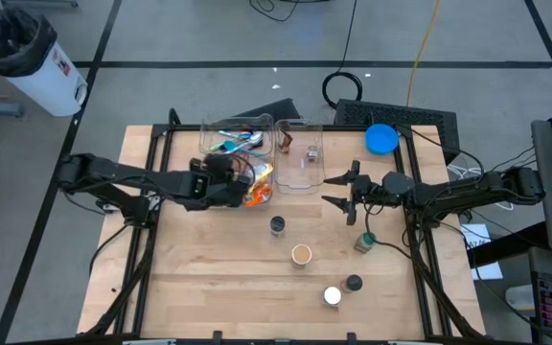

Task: Pick & Place Food Item
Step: Put the red noodle pack into the bottom left transparent bin, then put the green seasoning bottle into the right transparent bin

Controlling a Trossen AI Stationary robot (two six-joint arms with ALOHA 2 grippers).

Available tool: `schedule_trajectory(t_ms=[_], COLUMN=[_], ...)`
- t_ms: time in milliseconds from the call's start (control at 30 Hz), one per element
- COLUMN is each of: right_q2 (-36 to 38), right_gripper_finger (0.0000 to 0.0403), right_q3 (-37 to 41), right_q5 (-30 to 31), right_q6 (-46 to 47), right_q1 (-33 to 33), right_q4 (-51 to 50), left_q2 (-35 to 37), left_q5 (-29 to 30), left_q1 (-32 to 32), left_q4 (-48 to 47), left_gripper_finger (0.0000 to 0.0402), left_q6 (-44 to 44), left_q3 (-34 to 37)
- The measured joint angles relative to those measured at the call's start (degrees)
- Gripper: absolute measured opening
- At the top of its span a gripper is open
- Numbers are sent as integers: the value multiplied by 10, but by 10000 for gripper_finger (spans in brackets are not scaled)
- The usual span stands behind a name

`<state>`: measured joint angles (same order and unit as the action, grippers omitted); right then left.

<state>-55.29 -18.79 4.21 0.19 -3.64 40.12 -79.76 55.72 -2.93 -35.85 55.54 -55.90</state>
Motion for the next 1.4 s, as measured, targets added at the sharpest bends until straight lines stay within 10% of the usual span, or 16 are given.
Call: schedule_trajectory(t_ms=[733, 1400], right_q2=[0, 0], right_gripper_finger=[224, 224], right_q3=[0, 0], right_q5=[0, 0], right_q6=[0, 11], right_q1=[0, 0], right_q4=[1, 18], left_q2=[-166, 17], left_q5=[-178, -196], left_q1=[-42, -43], left_q4=[48, 74], left_gripper_finger=[10, 227], left_q6=[86, -51], left_q3=[0, 0])
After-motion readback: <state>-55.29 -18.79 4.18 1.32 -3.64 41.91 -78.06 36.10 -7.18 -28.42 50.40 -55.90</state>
